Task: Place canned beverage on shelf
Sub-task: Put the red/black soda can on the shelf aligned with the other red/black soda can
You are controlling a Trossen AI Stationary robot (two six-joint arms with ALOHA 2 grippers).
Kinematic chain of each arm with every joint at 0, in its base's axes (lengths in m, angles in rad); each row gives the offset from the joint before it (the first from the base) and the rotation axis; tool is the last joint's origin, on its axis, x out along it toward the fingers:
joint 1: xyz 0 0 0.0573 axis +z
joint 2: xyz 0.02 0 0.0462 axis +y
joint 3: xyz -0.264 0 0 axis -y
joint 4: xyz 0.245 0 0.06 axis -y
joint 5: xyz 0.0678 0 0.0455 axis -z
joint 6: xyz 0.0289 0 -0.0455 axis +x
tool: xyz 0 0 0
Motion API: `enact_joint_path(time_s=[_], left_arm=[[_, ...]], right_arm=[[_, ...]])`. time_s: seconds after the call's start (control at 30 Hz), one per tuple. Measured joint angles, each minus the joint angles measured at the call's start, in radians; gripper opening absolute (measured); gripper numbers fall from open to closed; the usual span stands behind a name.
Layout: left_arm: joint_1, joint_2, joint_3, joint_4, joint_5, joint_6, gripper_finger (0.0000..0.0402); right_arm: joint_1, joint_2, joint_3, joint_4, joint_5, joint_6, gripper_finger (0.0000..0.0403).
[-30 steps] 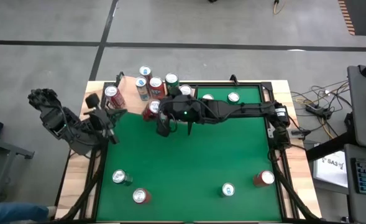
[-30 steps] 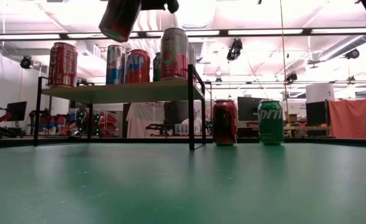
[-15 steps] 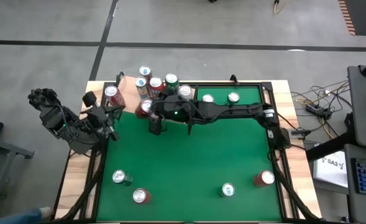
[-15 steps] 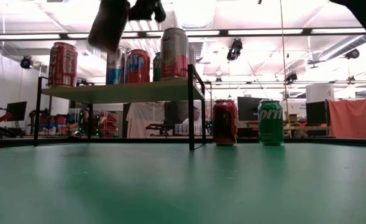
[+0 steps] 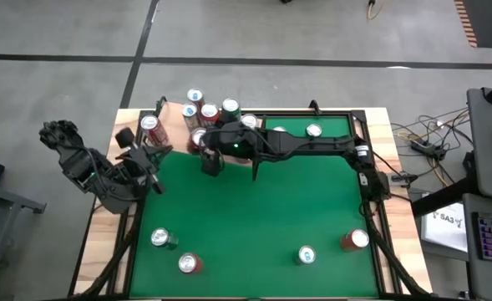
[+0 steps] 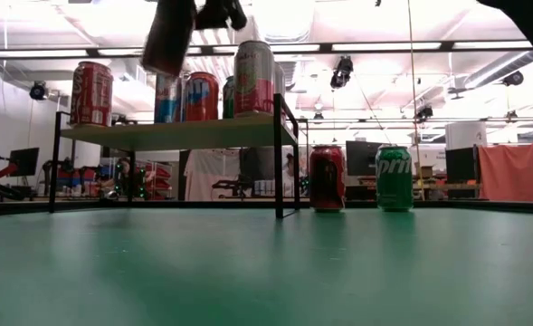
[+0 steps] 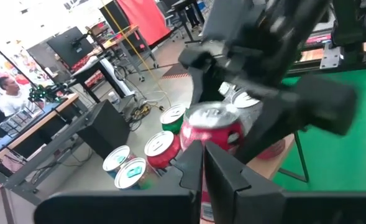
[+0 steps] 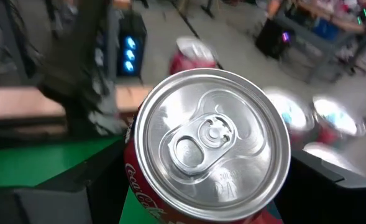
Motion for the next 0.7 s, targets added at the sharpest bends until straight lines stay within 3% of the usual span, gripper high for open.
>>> enact_joint_path(time_s=[0.57, 0.7], left_arm=[[0.000, 0.043, 0.000, -0.002, 0.002, -0.018, 0.0000], [0.000, 0.042, 0.000, -0.002, 0.001, -0.018, 0.0000]], right_arm=[[-0.033, 0.054, -0.003, -0.130, 0.003, 0.072, 0.0298], [-0.035, 0.062, -0.002, -0.125, 0.002, 0.072, 0.0317]])
